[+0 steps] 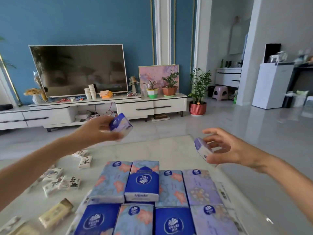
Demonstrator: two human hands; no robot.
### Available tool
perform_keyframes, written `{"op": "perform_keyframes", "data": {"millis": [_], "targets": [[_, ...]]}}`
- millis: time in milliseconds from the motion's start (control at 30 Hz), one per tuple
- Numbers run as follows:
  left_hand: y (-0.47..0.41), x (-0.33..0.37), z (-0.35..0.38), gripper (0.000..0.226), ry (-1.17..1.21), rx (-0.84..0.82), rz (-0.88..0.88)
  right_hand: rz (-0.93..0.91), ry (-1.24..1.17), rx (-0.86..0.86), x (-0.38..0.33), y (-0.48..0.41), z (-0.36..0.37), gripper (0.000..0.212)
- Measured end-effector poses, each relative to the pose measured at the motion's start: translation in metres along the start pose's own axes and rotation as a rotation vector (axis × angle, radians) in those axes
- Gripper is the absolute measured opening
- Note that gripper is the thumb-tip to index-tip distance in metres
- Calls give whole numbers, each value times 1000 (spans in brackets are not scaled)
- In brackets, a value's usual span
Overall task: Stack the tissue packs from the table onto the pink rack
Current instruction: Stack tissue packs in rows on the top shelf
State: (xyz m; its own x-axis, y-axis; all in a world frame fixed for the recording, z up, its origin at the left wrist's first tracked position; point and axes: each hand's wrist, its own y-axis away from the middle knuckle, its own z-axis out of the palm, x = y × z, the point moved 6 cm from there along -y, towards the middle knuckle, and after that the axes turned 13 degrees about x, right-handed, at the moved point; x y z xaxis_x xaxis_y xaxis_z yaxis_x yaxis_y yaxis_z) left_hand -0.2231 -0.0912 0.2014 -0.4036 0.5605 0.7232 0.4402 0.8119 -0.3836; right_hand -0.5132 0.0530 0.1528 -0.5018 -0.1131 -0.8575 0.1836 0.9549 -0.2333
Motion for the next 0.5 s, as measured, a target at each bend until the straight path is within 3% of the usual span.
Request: {"op": "perform_keyframes", "data": {"millis": [100, 200, 400, 500], "targets": [[25, 63, 32, 63, -28, -207, 56, -60, 72, -69, -35, 23, 5, 82], [48, 94, 69, 59, -152, -396, 163, -106, 198, -55, -50, 38, 3, 88], [66, 91, 88, 72, -383, -520, 153, -116, 363, -96, -62, 59, 12, 74], [70, 87, 87, 60, -418, -563, 122, -103, 434, -119, -61, 61, 21, 79]]}}
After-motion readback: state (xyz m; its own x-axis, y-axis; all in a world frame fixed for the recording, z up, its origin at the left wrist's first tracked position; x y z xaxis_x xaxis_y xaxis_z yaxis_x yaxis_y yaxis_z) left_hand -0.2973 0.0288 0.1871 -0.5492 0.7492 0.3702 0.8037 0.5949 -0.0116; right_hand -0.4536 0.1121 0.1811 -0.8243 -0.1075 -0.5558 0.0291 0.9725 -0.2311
